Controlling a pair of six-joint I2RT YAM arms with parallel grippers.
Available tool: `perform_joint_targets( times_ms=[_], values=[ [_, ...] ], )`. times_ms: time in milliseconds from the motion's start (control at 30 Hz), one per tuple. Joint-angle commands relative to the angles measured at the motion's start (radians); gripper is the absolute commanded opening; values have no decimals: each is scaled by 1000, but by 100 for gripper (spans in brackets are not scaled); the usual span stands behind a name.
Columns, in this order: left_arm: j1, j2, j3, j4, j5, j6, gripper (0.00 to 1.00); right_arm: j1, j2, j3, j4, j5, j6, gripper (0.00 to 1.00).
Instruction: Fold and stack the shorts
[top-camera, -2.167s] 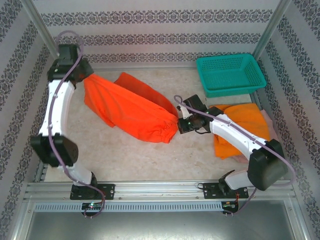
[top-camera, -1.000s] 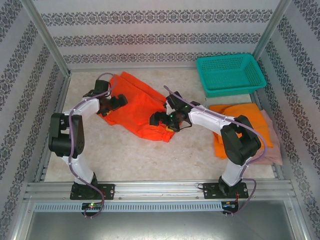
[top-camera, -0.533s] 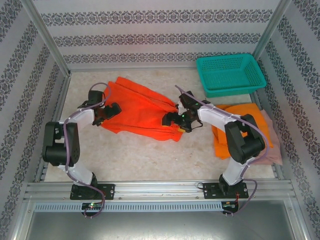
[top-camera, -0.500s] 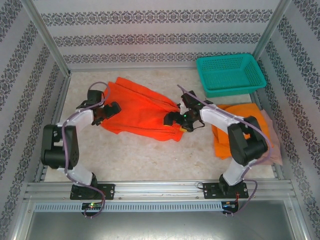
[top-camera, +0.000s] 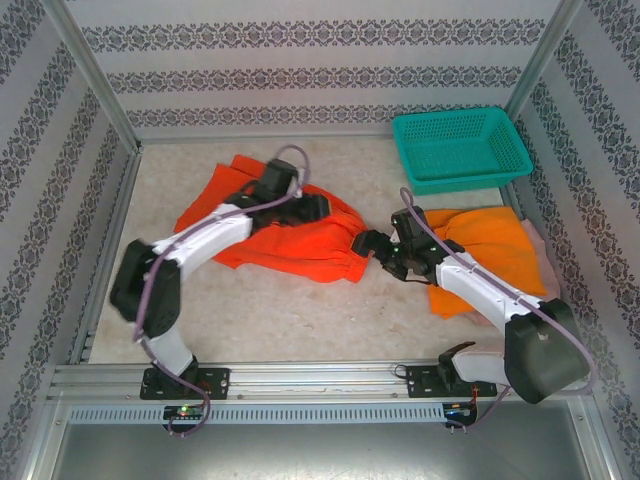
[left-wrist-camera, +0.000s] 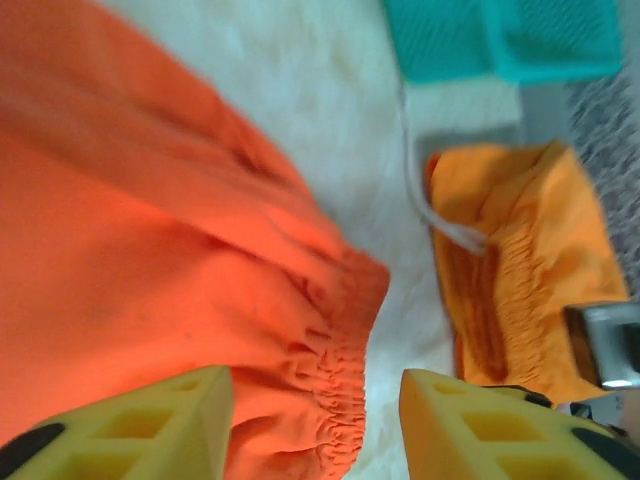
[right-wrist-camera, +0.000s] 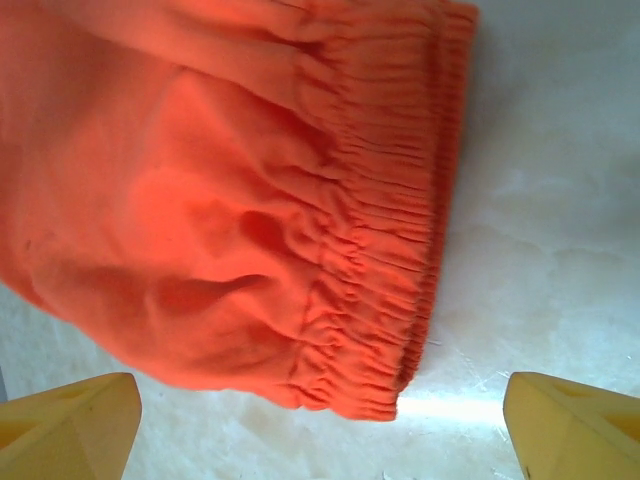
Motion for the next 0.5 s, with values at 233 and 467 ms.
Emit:
perform_joint_targets(
  times_ms=[233, 467],
  values=[
    [-59, 217, -11, 34, -24, -83, 22, -41, 116, -97, 268, -3, 219, 83],
    [-52, 246, -76, 43, -57, -86, 11, -43, 219, -85, 362, -70, 246, 75]
  ],
)
